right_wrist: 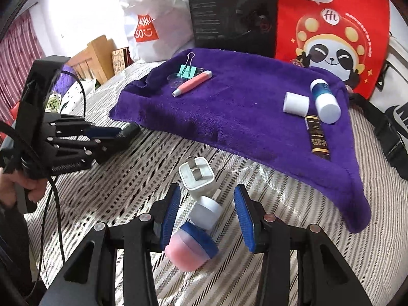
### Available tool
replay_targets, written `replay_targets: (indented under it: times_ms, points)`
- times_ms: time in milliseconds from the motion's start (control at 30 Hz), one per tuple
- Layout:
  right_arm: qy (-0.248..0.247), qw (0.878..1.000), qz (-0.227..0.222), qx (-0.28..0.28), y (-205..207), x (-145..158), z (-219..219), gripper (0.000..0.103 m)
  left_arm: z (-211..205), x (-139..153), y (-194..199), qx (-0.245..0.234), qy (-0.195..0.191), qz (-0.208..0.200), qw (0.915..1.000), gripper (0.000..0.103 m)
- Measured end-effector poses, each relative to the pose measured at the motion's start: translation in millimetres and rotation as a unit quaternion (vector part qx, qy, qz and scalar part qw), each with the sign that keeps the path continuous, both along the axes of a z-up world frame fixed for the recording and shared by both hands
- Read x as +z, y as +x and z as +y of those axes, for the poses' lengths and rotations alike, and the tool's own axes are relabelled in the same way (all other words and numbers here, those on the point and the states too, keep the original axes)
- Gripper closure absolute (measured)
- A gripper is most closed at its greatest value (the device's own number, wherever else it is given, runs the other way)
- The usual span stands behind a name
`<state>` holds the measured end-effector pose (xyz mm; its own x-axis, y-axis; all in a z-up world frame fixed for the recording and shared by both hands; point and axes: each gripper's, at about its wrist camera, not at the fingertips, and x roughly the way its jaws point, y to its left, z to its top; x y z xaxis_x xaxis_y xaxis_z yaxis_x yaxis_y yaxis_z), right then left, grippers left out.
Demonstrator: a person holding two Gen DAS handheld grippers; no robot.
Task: Organize rigid objects
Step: 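Grasp the black Horizon case with the left tool while the right tool moves to the white plug, then lift the Horizon case with the left tool while the right tool grasps the white plug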
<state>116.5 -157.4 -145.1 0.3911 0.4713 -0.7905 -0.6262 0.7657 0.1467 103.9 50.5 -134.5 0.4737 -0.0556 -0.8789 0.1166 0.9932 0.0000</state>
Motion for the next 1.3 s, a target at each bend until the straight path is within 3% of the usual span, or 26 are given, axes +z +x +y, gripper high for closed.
replay_targets:
  times_ms: [133,233,567,767,1100,1300]
  points:
    - [-0.02,1.0,-0.01,0.007,4,-2,11,0.061,5,-1,-1,-0.003,-0.002,0.0,1.0,0.082]
    - [-0.035,0.999,-0.019,0.013,10,-4,22,0.077,4,0,0,-0.011,0.003,0.0,0.9999,0.082]
    - [-0.071,0.997,-0.019,-0.003,17,-11,33,0.077,5,0,-2,-0.013,-0.003,-0.006,0.9999,0.082]
    - [-0.063,0.998,-0.016,-0.007,20,-10,32,0.077,5,1,-2,-0.016,-0.007,-0.011,0.9998,0.082]
    - [-0.051,0.998,-0.033,-0.002,16,20,20,0.077,19,12,-2,-0.002,-0.052,-0.009,0.9986,0.082]
    - [-0.042,0.998,-0.039,-0.009,26,38,11,0.077,16,29,7,-0.007,-0.046,-0.016,0.9988,0.082]
